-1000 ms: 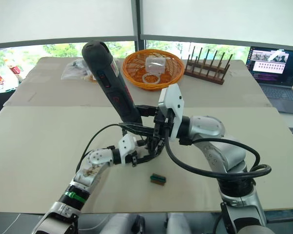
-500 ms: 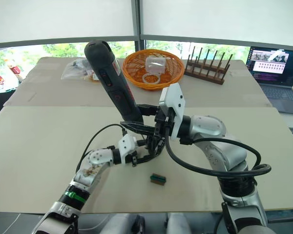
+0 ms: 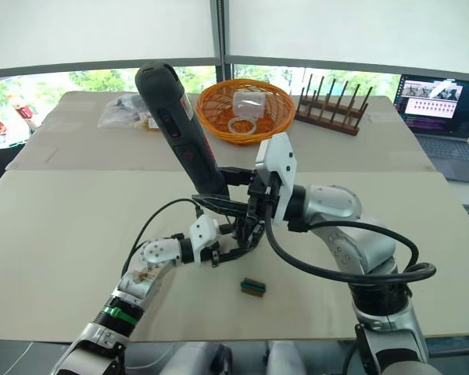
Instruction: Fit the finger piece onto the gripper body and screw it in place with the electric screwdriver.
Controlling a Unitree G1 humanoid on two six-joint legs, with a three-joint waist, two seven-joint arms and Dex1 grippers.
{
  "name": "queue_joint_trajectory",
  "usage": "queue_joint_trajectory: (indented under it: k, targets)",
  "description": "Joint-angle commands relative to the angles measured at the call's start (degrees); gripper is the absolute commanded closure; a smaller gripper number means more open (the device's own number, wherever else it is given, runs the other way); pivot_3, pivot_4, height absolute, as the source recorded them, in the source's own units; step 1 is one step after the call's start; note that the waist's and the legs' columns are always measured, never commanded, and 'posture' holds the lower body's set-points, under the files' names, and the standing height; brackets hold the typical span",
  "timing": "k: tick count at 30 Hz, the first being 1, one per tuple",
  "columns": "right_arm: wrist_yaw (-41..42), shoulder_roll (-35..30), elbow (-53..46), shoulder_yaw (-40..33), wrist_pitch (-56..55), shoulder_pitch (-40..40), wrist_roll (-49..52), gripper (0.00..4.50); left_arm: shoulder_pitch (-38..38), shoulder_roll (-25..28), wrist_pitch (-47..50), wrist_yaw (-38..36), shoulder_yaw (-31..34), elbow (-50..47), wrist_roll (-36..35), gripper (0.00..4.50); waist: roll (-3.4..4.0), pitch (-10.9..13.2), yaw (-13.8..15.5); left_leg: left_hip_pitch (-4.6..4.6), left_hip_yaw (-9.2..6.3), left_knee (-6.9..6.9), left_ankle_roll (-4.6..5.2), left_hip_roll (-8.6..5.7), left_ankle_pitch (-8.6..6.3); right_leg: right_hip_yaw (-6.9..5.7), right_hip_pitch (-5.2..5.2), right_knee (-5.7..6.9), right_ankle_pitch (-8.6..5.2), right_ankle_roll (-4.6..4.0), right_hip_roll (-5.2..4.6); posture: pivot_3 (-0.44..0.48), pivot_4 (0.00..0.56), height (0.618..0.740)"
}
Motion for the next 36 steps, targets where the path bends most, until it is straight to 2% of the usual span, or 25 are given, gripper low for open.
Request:
queue_joint_trajectory:
  k: [1, 19, 29, 36]
  targets:
    - [0.04, -0.28, -3.16, -2.26, -0.58, -1.18, 1.53, 2.59, -0.75, -0.13, -0.75, -0.01, -0.40, 0.09, 0.00, 2.20, 0.00, 0.00, 0.00, 0.00, 0.00, 0.00, 0.00, 0.00, 0.00, 0.00, 0.00, 0.00, 0.00, 0.00, 0.00, 0.000, 0.150, 0.740]
    - [-0.01, -0.23, -3.96, -1.97, -0.51, -0.32, 1.94, 2.59, -0.84, -0.06, -1.19, -0.22, -0.42, 0.28, 0.13, 2.20, 0.00, 0.00, 0.02, 0.00, 0.00, 0.00, 0.00, 0.00, 0.00, 0.01, 0.00, 0.00, 0.00, 0.00, -0.03, 0.000, 0.150, 0.740]
    - [-5.32, 2.66, -6.38, -7.45, -0.27, 3.57, 7.92, 2.59, -0.75, -0.05, -1.02, 0.01, -0.28, 0.08, 0.10, 2.20, 0.00, 0.00, 0.08, 0.00, 0.00, -0.02, 0.00, 0.00, 0.00, 0.02, 0.01, -0.02, 0.00, 0.00, -0.03, 0.000, 0.150, 0.740]
    - [-7.52, 2.45, -7.90, -7.70, -1.17, 6.01, 7.96, 2.59, -1.06, 0.20, -1.02, -0.40, -0.26, 0.29, 0.00, 2.20, 0.00, 0.00, 0.03, 0.01, 0.00, -0.02, -0.02, 0.00, 0.01, 0.02, 0.00, 0.00, 0.00, 0.00, -0.01, 0.000, 0.150, 0.740]
